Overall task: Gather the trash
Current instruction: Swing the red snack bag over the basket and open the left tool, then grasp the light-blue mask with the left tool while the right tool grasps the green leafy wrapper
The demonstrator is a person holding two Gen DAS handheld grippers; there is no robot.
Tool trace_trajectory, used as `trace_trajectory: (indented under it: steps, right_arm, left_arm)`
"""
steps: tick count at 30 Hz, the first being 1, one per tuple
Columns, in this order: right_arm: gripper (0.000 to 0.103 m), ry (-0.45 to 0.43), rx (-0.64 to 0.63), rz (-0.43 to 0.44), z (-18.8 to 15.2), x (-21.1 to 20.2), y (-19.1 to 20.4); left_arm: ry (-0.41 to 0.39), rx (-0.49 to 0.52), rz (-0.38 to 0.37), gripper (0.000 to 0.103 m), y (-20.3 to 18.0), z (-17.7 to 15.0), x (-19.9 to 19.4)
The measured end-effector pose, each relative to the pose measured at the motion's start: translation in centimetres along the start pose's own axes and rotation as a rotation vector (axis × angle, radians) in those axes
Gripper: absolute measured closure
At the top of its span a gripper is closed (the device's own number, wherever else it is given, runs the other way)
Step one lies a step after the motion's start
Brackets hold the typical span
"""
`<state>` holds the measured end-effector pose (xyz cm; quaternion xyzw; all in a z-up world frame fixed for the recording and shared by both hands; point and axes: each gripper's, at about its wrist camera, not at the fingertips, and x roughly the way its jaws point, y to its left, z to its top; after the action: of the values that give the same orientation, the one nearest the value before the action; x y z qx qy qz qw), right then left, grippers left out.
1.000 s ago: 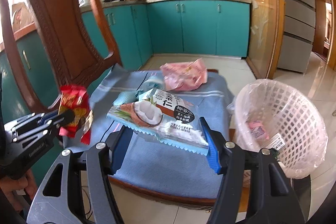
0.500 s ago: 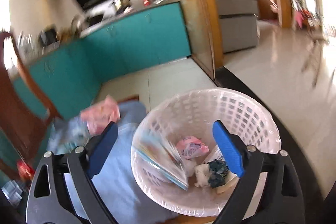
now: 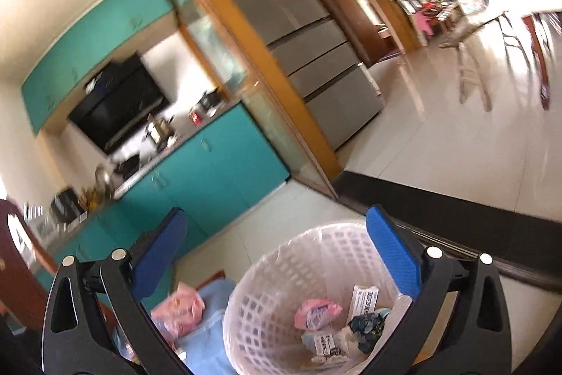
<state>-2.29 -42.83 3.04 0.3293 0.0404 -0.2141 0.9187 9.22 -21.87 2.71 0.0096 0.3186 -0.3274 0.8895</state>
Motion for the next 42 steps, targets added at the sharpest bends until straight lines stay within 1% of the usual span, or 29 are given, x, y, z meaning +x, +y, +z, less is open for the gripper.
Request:
trace_trajectory:
  steps: [1,2,3,4,6,8,10,12,14,15,18,20,23,25,27,29,31,34,42]
  right_arm:
    - [0.003,-0.011,0.018,-0.005,0.1,-0.1,-0.4]
    - [0.003,-0.02,0.031,-0.011,0.2,-0.2,-0.7]
    - [0.003,-0.015,0.035,-0.012,0.3,0.0,-0.7]
    - [0.003,-0.001,0.033,-0.01,0.3,0.1,-0.8]
    - [0.003,0.026,0.025,0.002,0.0,0.8,-0.4]
    - [0.003,0.057,0.0,0.023,-0.3,1.1,0.3]
    - [0.003,0.099,-0.049,0.038,-1.0,1.6,1.4]
    - [0.003,0.164,-0.116,0.047,-2.0,2.2,2.8]
    - [0.003,0.241,-0.197,0.06,-3.6,2.9,4.5]
    - [0.003,0.276,-0.239,0.074,-4.5,3.1,5.5]
    - [0.003,0.368,-0.407,0.127,-8.1,3.0,9.4]
    - [0.003,0.413,-0.495,0.154,-10.2,2.4,11.1]
    - [0.003,0.472,-0.615,0.199,-13.7,1.2,13.5]
    - [0.003,0.51,-0.674,0.222,-15.8,0.7,14.8]
    - [0.003,0.542,-0.714,0.246,-17.8,-0.1,15.6]
    - [0.003,0.543,-0.735,0.256,-18.6,-0.4,16.1]
    - [0.003,0.533,-0.738,0.258,-18.8,-0.6,16.4]
    - [0.003,0.528,-0.701,0.256,-18.5,-0.5,16.1]
    - [0.003,0.537,-0.7,0.244,-18.2,0.1,15.7]
  left_arm:
    - [0.023,0.006,-0.024,0.039,-0.8,0.6,1.4]
    - [0.054,0.015,-0.02,0.022,-1.7,1.0,3.1]
    - [0.056,0.019,0.022,0.007,-2.1,1.0,4.0]
    - [0.051,0.025,0.063,0.007,-2.1,0.8,4.4]
    - [0.055,0.023,0.092,0.007,-1.4,0.1,4.1]
    - [0.037,0.011,0.104,0.006,0.3,-0.8,2.5]
    - [0.011,0.007,0.166,0.004,3.0,-1.7,0.0]
    - [-0.013,-0.009,0.23,0.004,6.0,-2.7,-3.0]
    - [-0.022,-0.041,0.28,0.004,8.9,-3.4,-5.8]
    - [-0.027,-0.062,0.319,0.004,10.7,-3.9,-7.4]
    - [-0.063,-0.091,0.414,0.004,14.0,-5.6,-11.2]
    - [-0.066,-0.105,0.485,0.004,15.9,-7.1,-12.8]
    - [-0.037,-0.158,0.492,0.003,18.0,-8.9,-13.1]
    - [0.016,-0.192,0.497,0.003,19.2,-9.7,-12.2]
    - [0.033,-0.173,0.469,0.003,19.3,-10.1,-11.7]
    - [0.037,-0.16,0.47,0.003,19.2,-10.2,-11.5]
    - [0.033,-0.155,0.454,0.003,19.0,-10.0,-11.5]
    - [0.031,-0.144,0.44,0.003,18.7,-10.2,-11.5]
    - [0.03,-0.154,0.432,0.003,18.3,-10.1,-11.4]
